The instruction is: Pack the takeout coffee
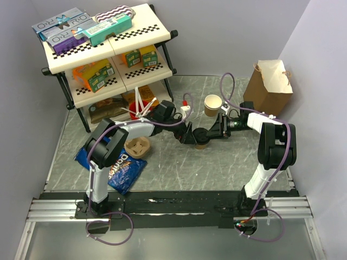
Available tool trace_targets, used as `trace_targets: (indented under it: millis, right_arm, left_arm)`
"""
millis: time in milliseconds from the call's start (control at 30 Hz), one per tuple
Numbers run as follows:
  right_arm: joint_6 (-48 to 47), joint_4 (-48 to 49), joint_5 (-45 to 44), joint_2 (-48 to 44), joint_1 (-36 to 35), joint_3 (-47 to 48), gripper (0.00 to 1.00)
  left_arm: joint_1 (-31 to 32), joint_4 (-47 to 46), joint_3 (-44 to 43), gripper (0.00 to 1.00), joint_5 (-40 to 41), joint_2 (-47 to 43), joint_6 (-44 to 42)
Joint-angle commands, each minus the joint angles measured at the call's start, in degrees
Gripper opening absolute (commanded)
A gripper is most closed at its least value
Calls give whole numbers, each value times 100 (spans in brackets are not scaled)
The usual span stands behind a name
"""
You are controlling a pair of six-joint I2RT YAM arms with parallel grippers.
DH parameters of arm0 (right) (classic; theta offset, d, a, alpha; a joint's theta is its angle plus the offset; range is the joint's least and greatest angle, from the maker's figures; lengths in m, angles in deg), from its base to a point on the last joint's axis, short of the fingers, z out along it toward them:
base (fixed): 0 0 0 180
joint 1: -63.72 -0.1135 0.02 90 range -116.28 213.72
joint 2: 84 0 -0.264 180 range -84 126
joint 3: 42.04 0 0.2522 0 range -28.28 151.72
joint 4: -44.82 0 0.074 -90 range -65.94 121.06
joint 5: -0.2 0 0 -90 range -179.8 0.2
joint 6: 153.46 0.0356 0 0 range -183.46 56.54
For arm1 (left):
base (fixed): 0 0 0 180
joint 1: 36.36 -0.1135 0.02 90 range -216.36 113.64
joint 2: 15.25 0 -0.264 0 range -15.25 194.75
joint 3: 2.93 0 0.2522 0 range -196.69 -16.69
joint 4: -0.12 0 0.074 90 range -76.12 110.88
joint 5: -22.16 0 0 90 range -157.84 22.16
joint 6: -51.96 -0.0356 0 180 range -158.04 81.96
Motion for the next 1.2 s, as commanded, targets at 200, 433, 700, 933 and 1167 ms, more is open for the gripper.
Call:
trace_targets:
  millis: [200,433,700,933,1167]
  right_arm:
    - [-148,180,-447,-138,-34,-125,61]
    - [-131,180,-456,-68,-34,-125,61]
    - [-157,127,-500,64,-25,-90,61]
    - [-297,206,-219,-374,36,24,63]
    - [-350,153,-148,-823,107,438,74]
  left_arm:
    - [65,-512,-89,89,487,128,756]
    - [91,-565,69,89,847,321,1047]
    - [285,41,166,87,1515,541,546]
    - [154,-811,97,88,963,-179,757]
    - [-137,-337,-967,93,-74,-65,414]
